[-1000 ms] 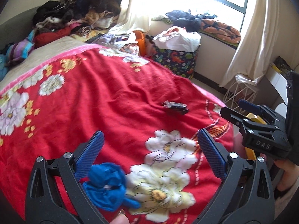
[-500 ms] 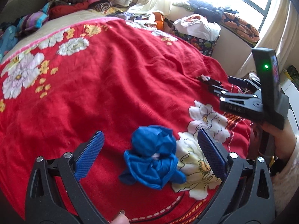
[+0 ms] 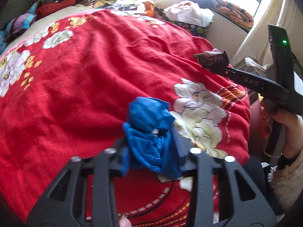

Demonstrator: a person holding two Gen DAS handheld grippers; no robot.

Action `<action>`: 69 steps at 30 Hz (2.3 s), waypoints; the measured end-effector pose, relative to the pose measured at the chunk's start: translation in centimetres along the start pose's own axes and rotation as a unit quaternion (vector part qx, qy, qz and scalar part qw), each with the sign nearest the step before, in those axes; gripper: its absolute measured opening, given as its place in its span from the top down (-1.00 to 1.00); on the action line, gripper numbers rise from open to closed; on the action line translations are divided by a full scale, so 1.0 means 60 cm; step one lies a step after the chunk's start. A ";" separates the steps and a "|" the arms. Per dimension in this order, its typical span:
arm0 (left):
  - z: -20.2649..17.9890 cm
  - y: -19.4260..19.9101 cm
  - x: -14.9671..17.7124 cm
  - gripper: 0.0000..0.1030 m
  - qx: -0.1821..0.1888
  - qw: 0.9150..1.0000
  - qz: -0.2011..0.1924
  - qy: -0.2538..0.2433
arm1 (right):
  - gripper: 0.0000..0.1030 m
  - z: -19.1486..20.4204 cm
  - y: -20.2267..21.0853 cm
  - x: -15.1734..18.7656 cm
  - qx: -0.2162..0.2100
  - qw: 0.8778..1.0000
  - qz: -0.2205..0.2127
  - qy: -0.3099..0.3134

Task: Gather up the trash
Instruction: 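Carry the dark green wrapper and blue cloth over the bin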

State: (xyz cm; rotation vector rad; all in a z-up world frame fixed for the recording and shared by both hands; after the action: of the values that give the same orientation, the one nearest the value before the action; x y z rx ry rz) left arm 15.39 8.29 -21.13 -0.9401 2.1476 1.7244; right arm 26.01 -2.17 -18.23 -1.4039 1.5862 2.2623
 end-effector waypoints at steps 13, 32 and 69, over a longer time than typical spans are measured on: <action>-0.162 0.032 -0.042 0.65 0.079 0.993 -0.043 -0.076 | 0.64 -0.061 0.162 0.049 -0.007 0.991 -0.068 -0.111; -0.343 0.054 -0.055 0.65 0.149 0.978 -0.065 -0.131 | 0.64 -0.205 0.292 0.152 0.074 0.969 -0.094 -0.216; -0.536 0.044 -0.007 0.65 0.208 0.955 -0.047 -0.209 | 0.59 -0.320 0.388 0.271 0.179 0.938 -0.089 -0.285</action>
State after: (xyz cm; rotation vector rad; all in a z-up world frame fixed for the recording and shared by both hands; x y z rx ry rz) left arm 20.79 -21.47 -9.79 -0.5000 2.0212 1.2156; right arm 17.21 -34.98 -13.68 -0.6816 1.4895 1.8995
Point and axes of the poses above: each gripper's, at about its wrist camera, not at the fingertips, and y roughly against the way its jaws point, z to its left, x to its underside, the point moved 10 cm from there along -y, roughly the way its jaws point, and after that the axes turned 8 degrees about y, right-handed, at the moved point
